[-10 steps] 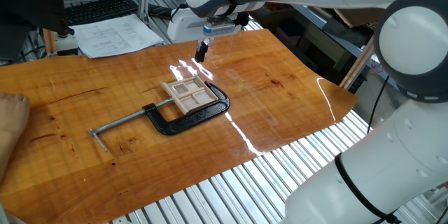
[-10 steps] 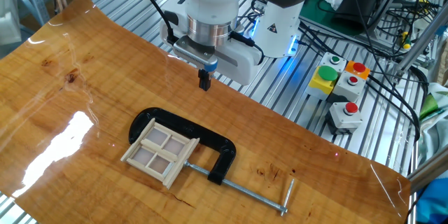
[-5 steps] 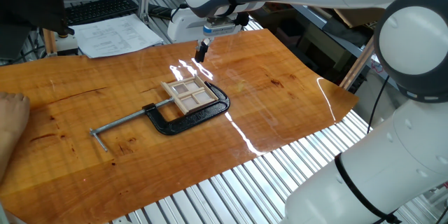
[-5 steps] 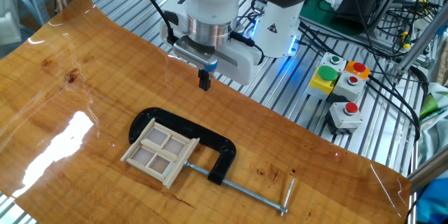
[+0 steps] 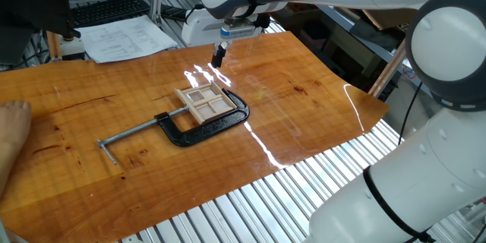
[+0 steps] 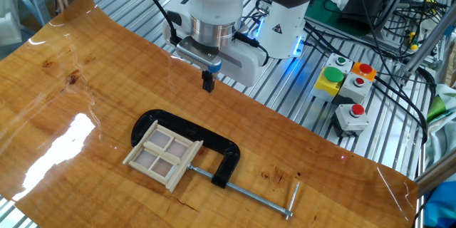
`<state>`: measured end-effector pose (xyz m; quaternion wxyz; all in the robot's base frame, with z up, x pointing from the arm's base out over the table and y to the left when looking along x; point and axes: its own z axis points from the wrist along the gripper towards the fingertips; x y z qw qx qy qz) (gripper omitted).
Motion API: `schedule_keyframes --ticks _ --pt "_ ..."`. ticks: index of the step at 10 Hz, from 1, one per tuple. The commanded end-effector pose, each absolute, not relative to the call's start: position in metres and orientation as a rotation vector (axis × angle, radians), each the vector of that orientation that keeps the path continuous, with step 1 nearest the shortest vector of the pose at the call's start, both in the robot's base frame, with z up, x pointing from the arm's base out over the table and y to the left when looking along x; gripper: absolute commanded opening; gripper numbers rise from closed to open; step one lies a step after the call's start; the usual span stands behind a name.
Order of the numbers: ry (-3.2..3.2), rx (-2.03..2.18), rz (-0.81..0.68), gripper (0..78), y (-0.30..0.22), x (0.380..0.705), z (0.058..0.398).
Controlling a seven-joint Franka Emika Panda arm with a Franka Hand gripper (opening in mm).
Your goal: Open a sliding window
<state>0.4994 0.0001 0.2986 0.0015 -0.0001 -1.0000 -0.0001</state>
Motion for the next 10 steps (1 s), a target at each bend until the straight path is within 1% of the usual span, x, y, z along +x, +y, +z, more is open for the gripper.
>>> schedule_keyframes --ticks 1,2,3,6,7,10 --pt "-3.068 -0.327 -0.073 0.0 0.0 0.499 0.299" --pt "-3.073 -0.309 0.032 0.0 0.0 0.499 0.299" --pt "-3.074 -0.303 0.062 0.0 0.0 0.499 0.299" --pt "-3.073 -0.293 0.052 0.0 0.0 0.5 0.298" --pt "-3.074 -0.278 0.031 0.0 -0.003 0.501 0.297" --pt "-3.081 -0.223 0.033 0.0 -0.019 0.507 0.292"
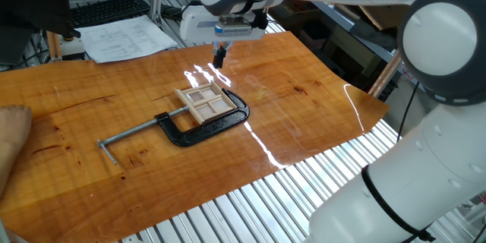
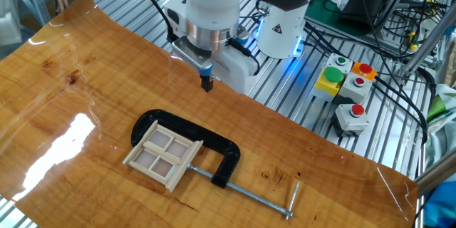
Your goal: Open a sliding window
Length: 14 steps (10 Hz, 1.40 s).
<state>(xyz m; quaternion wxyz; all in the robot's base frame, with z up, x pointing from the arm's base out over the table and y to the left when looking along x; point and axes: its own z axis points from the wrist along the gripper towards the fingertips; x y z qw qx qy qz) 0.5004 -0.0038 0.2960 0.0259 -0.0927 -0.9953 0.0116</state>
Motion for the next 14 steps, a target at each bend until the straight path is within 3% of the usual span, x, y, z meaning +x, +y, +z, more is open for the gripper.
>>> schedule_keyframes --ticks 1,7,14 --pt "-3.079 -0.226 0.039 0.0 -0.023 0.509 0.291" --pt "-3.081 -0.276 0.034 0.0 -0.047 0.525 0.26" --pt "-3.115 -0.288 0.029 0.0 -0.048 0.525 0.257"
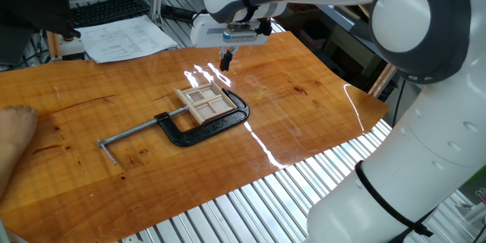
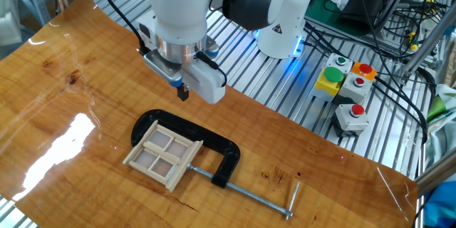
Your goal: Open a sliding window
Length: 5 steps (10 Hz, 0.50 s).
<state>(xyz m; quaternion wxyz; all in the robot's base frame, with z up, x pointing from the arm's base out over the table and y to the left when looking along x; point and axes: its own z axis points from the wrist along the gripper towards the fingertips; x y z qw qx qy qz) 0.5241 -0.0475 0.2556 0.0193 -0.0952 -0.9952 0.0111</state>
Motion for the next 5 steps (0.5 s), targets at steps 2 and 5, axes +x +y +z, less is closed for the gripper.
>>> schedule_keyframes --ticks 2,5 --pt "-3.099 -0.358 0.042 0.0 -0.0479 0.5249 0.2574" --pt "-3.069 -0.501 0.061 0.0 -0.0479 0.5249 0.2574"
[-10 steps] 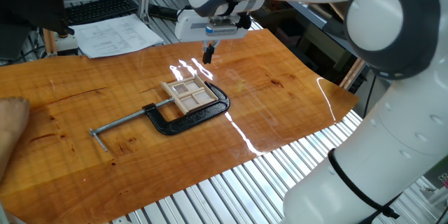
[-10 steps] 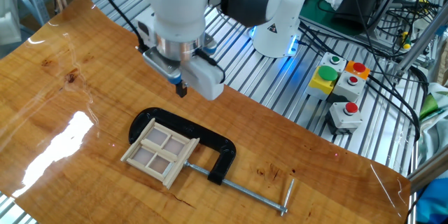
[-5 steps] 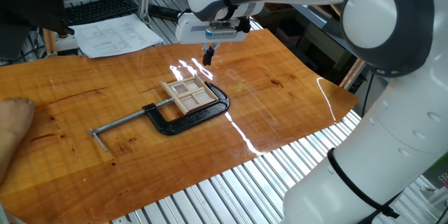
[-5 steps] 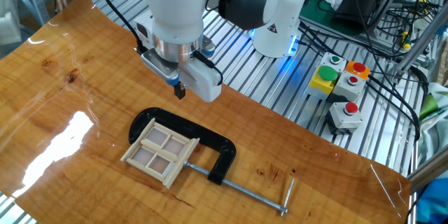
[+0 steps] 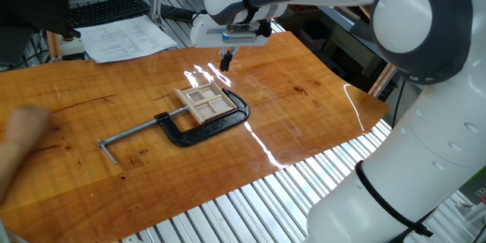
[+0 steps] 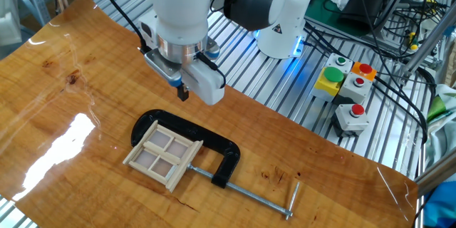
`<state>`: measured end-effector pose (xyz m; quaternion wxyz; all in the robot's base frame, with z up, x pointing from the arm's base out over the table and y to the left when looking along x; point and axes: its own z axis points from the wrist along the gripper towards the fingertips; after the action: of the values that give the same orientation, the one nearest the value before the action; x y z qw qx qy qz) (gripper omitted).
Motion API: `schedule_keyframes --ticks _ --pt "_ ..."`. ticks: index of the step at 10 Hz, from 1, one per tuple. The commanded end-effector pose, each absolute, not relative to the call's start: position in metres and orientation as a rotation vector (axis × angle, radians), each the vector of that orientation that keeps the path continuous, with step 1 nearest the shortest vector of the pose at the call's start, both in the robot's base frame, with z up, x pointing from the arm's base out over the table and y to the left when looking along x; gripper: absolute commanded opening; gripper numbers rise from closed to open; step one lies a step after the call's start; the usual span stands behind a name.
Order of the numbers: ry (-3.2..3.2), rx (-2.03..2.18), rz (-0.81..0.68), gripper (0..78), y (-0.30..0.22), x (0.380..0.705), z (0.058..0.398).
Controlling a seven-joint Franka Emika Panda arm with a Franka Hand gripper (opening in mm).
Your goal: Open a sliding window
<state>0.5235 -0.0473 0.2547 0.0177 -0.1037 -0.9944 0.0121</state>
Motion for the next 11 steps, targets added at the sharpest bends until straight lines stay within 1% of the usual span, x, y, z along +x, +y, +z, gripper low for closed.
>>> schedule_keyframes --ticks 1,4,7,11 --pt "-3.055 -0.555 0.063 0.0 -0.048 0.525 0.257" --pt "-3.06 -0.555 0.059 0.0 -0.048 0.525 0.257" --pt "-3.07 -0.539 0.06 0.0 -0.052 0.528 0.25" --pt "-3.103 -0.509 0.056 0.0 -0.064 0.536 0.21"
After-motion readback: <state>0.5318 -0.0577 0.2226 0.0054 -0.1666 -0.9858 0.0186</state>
